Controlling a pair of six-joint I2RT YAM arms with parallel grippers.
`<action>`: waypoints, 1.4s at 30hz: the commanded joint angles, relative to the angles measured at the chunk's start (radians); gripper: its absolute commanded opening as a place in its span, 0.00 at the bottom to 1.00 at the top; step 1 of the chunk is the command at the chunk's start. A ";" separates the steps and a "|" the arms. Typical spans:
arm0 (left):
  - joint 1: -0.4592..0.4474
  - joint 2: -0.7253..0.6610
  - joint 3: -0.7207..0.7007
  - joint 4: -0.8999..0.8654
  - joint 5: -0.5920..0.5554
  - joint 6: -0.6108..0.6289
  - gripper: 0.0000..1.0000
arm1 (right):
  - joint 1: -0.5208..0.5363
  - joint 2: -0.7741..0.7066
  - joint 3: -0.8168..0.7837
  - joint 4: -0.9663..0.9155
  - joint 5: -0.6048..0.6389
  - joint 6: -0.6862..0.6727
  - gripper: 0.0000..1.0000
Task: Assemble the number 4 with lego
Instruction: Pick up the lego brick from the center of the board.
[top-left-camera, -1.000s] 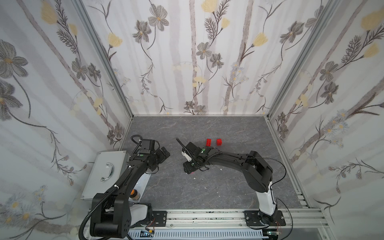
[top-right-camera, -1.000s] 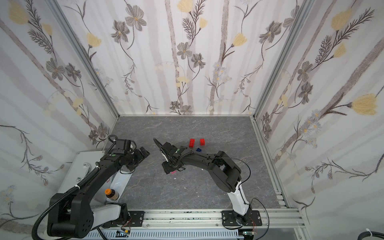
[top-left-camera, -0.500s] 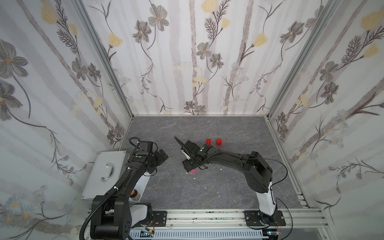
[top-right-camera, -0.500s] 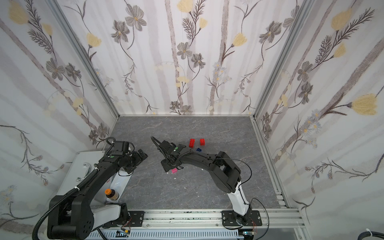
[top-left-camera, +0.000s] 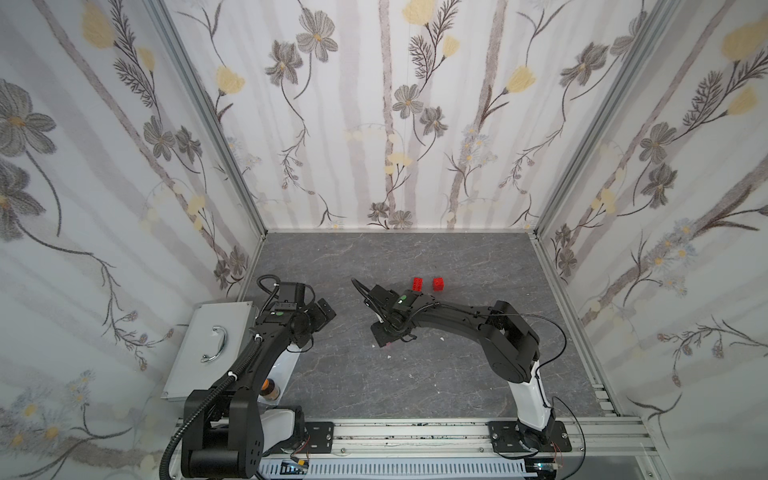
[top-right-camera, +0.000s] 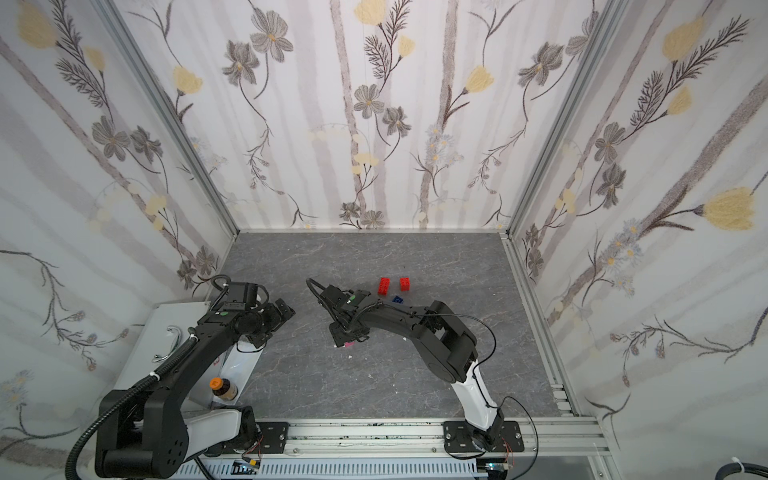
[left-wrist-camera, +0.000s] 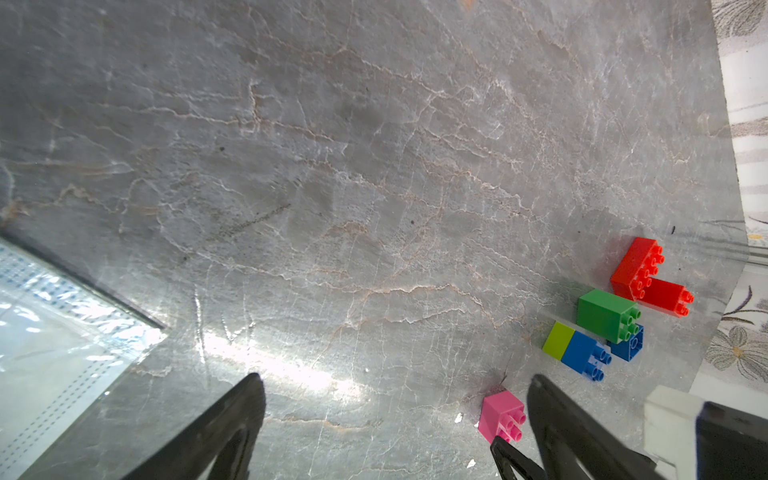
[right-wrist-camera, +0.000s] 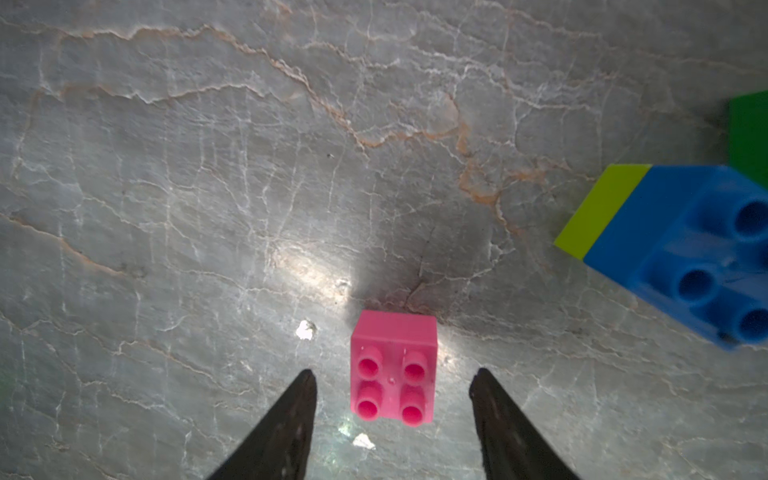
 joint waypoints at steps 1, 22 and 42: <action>0.001 0.007 -0.003 0.012 0.006 -0.001 1.00 | -0.006 0.016 0.007 0.018 -0.040 -0.006 0.54; -0.220 0.229 0.154 0.081 0.122 0.016 0.95 | -0.141 -0.258 -0.146 0.100 -0.064 0.066 0.29; -0.332 0.713 0.525 0.023 0.514 0.157 0.62 | -0.263 -0.195 -0.156 0.228 -0.115 0.265 0.00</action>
